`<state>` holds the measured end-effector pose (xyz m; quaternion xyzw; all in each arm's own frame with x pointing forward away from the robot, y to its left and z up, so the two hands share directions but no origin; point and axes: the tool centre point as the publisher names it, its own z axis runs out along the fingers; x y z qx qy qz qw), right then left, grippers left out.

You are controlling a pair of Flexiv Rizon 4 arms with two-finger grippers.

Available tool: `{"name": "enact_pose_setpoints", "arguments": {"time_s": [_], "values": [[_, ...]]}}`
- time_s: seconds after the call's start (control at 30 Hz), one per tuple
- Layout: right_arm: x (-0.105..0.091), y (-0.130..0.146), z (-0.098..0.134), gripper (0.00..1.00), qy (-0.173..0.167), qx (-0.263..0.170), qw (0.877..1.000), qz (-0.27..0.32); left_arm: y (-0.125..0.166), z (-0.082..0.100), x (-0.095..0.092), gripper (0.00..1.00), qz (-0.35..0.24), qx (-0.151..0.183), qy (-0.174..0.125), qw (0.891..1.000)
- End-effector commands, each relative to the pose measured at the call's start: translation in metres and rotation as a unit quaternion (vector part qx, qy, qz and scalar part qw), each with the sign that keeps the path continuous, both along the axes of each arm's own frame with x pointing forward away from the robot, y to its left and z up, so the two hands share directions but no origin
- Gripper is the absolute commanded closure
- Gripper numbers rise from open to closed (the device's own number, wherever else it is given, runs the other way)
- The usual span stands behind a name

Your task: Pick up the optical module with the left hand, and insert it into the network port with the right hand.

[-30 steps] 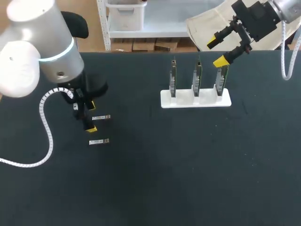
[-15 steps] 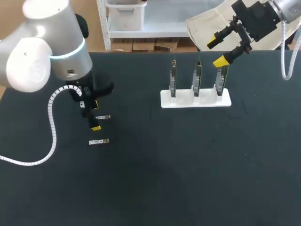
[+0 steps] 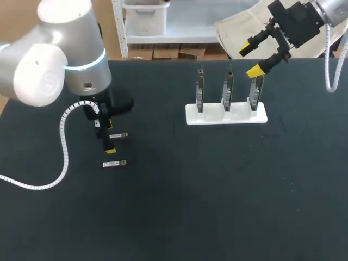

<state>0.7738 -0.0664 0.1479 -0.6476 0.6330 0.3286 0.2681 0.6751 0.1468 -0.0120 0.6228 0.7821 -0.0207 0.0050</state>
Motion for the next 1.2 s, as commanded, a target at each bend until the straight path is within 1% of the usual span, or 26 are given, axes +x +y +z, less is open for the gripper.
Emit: {"name": "enact_pose_setpoints", "arguments": {"time_s": [0.03, 0.43, 0.5, 0.9, 1.2], "values": [[-0.0012, 0.0, -0.0003, 0.0, -0.001, 0.0, 1.0, -0.001, -0.0041, -0.0056, 0.0027, 0.0, -0.006, 0.01, 0.005, 1.0], [-0.0012, 0.0, -0.0003, 0.0, -0.001, 0.0, 1.0, -0.001, -0.0079, -0.0085, 0.0065, 0.0, -0.016, 0.023, 0.004, 1.0], [-0.0012, 0.0, -0.0003, 0.0, -0.001, 0.0, 1.0, -0.001, -0.0077, -0.0088, 0.0066, 0.0, -0.019, 0.036, 0.003, 0.999], [-0.0012, 0.0, -0.0003, 0.0, -0.001, 0.0, 1.0, -0.001, -0.0035, -0.012, 0.0039, 0.0, -0.008, 0.036, 0.009, 0.999], [-0.0012, 0.0, -0.0003, 0.0, -0.001, 0.0, 1.0, -0.001, -0.0001, -0.01, 0.003, 0.0, -0.002, 0.033, 0.007, 0.999]]}}
